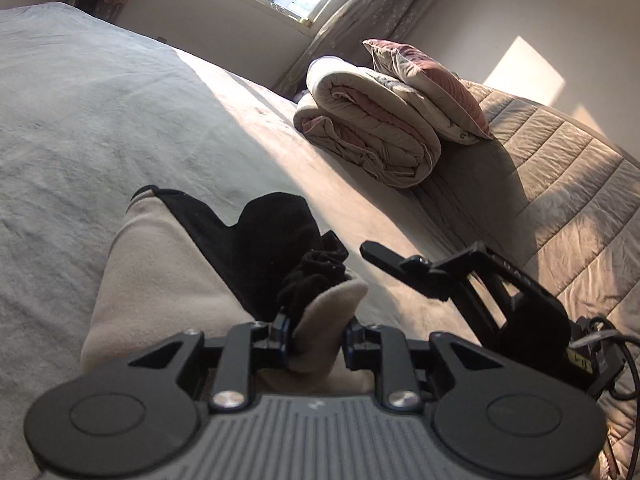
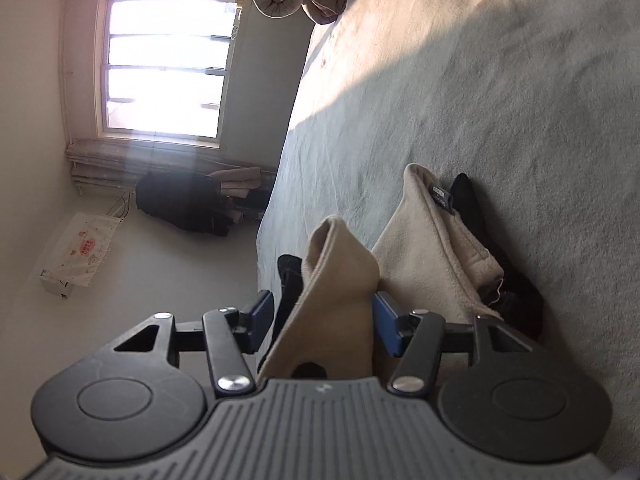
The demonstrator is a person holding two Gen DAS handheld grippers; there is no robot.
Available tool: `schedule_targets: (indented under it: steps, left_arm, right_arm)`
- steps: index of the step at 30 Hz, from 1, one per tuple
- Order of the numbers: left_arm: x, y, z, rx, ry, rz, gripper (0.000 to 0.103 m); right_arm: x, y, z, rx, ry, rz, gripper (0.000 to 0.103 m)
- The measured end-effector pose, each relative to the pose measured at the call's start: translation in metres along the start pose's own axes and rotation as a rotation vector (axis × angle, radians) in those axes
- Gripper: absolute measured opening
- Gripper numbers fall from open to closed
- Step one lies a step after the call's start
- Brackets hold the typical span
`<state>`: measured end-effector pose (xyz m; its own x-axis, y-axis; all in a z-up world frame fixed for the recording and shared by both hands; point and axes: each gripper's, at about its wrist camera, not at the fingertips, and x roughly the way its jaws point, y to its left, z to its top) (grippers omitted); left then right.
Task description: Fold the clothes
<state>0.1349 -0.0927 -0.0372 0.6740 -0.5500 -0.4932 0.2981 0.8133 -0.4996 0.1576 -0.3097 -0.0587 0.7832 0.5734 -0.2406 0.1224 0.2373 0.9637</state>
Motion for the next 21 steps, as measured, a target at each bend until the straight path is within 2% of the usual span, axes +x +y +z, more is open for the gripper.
schedule_targets:
  steps: [2,3,5,8,13,14,15,16,17,19,21]
  left_arm:
    - [-0.003,-0.002,-0.004,0.057,0.007,-0.017,0.029]
    - [-0.005,-0.003,-0.007,0.085,0.007,-0.026,0.034]
    - [-0.016,0.002,-0.004,0.075,0.015,-0.107,0.044]
    - [-0.033,0.010,0.000,0.053,0.029,-0.235,0.048]
    - [-0.056,0.028,0.006,0.079,-0.026,-0.188,0.051]
    - [-0.061,0.032,0.008,0.085,-0.037,-0.177,0.051]
    - [-0.064,0.037,0.009,0.082,-0.048,-0.162,0.049]
    - [-0.066,0.044,0.013,0.073,-0.062,-0.142,0.047]
    - [-0.067,0.051,0.016,0.064,-0.076,-0.120,0.039]
    - [-0.066,0.068,0.025,0.024,-0.102,-0.071,0.027]
    - [-0.062,0.080,0.032,-0.008,-0.121,-0.046,0.022]
  right_arm:
    - [-0.001,0.001,0.001,-0.001,0.004,-0.012,0.062]
    - [-0.001,0.002,0.001,-0.007,0.007,-0.020,0.062]
    - [-0.001,0.005,0.002,-0.019,0.012,-0.036,0.062]
    - [0.004,0.012,0.002,-0.056,0.019,-0.073,0.062]
    - [0.020,0.031,-0.005,-0.203,0.026,-0.168,0.062]
    - [0.023,0.035,-0.008,-0.244,0.030,-0.191,0.059]
    - [0.026,0.039,-0.010,-0.291,0.036,-0.216,0.054]
    - [0.029,0.043,-0.011,-0.328,0.044,-0.236,0.031]
    - [0.032,0.046,-0.011,-0.357,0.051,-0.252,0.026]
    - [0.032,0.052,-0.009,-0.387,0.054,-0.253,0.026]
    - [0.026,0.056,-0.004,-0.400,0.051,-0.227,0.025]
